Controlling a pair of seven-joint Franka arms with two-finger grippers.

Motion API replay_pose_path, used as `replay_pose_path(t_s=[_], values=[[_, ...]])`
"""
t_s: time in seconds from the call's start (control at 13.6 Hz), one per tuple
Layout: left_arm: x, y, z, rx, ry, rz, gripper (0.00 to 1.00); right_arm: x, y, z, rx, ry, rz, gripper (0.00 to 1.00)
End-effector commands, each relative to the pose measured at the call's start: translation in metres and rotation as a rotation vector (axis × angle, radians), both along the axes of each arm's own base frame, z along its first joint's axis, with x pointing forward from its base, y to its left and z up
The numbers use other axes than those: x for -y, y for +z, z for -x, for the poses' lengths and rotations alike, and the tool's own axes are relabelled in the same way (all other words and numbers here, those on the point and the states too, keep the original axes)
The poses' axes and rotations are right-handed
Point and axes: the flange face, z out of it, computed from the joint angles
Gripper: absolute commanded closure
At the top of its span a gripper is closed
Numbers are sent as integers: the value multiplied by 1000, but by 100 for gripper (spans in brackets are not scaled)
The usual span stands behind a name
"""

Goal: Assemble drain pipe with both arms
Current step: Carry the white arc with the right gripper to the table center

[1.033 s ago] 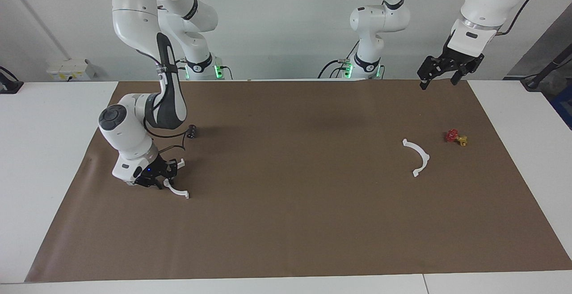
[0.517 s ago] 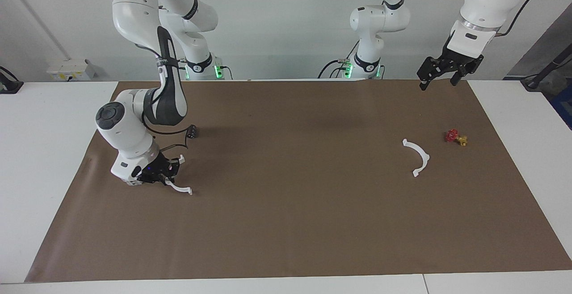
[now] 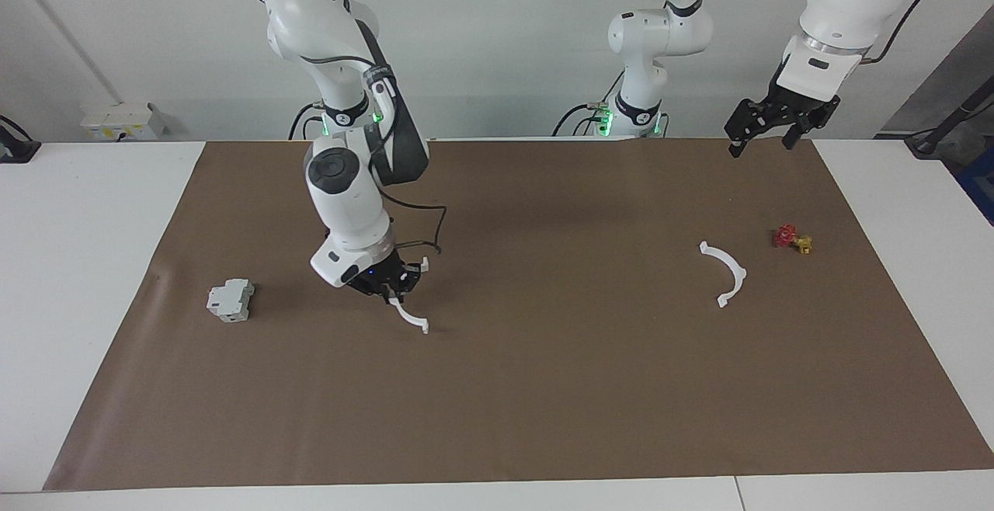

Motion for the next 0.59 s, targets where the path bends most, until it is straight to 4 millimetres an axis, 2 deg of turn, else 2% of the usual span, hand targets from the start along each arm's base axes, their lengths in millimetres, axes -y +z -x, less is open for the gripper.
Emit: replay_pose_path(t_s=[0.0, 0.22, 0.37, 0.52], values=[[-3, 1, 6, 17, -6, 7, 0, -55, -6, 16, 46, 5, 22, 100], [-3, 1, 6, 17, -6, 7, 0, -102, -20, 34, 66, -7, 23, 100], [-3, 0, 6, 15, -6, 7, 0, -121, -32, 45, 56, -22, 25, 100], [-3, 1, 6, 17, -6, 7, 0, -130, -41, 52, 57, -12, 47, 100]])
